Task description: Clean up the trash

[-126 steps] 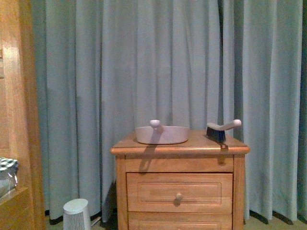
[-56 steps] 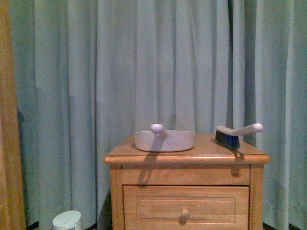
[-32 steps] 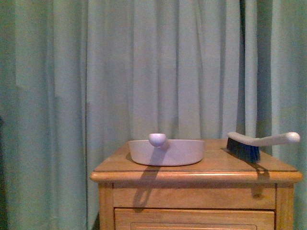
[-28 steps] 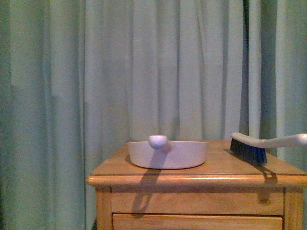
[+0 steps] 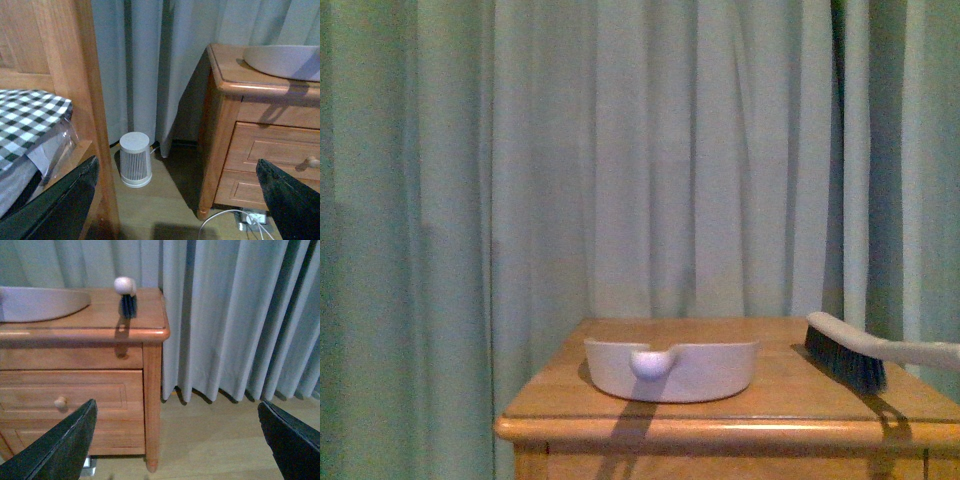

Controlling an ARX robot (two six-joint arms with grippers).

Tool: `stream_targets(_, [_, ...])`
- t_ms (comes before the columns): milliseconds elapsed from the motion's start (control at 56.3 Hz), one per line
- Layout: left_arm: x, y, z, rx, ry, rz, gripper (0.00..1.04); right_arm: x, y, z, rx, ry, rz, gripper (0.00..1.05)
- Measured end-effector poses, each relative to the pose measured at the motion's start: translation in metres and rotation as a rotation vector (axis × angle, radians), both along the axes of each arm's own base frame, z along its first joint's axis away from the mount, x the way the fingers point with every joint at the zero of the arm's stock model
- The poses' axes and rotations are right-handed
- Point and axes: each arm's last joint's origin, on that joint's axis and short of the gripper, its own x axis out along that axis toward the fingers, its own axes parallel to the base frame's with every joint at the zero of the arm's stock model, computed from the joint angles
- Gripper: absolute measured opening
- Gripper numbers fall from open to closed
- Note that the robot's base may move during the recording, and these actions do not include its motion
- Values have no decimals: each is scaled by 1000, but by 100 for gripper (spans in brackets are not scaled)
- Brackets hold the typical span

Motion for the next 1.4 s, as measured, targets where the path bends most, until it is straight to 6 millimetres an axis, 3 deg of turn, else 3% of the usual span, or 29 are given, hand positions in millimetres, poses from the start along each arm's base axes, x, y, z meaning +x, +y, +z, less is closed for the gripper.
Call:
stream_targets(320, [0, 0, 0, -6, 3, 3, 97, 0, 0, 0, 1, 0, 0, 97])
stream_targets(427, [11, -1, 10, -150, 169, 28, 97, 0, 0, 0, 1, 0, 2, 97])
stream_targets(551, [58, -4, 79, -101, 226, -52, 97, 0, 0, 0, 1, 0, 1, 97])
stream_targets(640, [111, -11, 128, -14, 336, -63, 97, 0, 0, 0, 1, 0, 1, 97])
stream_targets(711, [148, -27, 154, 36, 380, -77, 97, 0, 0, 0, 1, 0, 1, 97])
stream_targets(764, [180, -52, 176, 66, 403, -98, 97, 0, 0, 0, 1, 0, 1, 97])
stream_targets(853, [210, -92, 193, 86, 428, -142, 97, 0, 0, 0, 1, 0, 1, 97])
stream_targets(960, [231, -136, 197, 95, 461, -180, 97, 0, 0, 0, 1, 0, 1, 97])
stream_targets(1102, [248, -184, 185, 76, 524, -198, 97, 0, 0, 0, 1, 0, 1, 97])
stream_targets(1226, [252, -210, 165, 66, 589, -208, 97, 0, 0, 0, 1, 0, 1, 97])
stream_targets(1404, [258, -228, 140, 66, 641, -213, 97, 0, 0, 0, 1, 0, 1, 97])
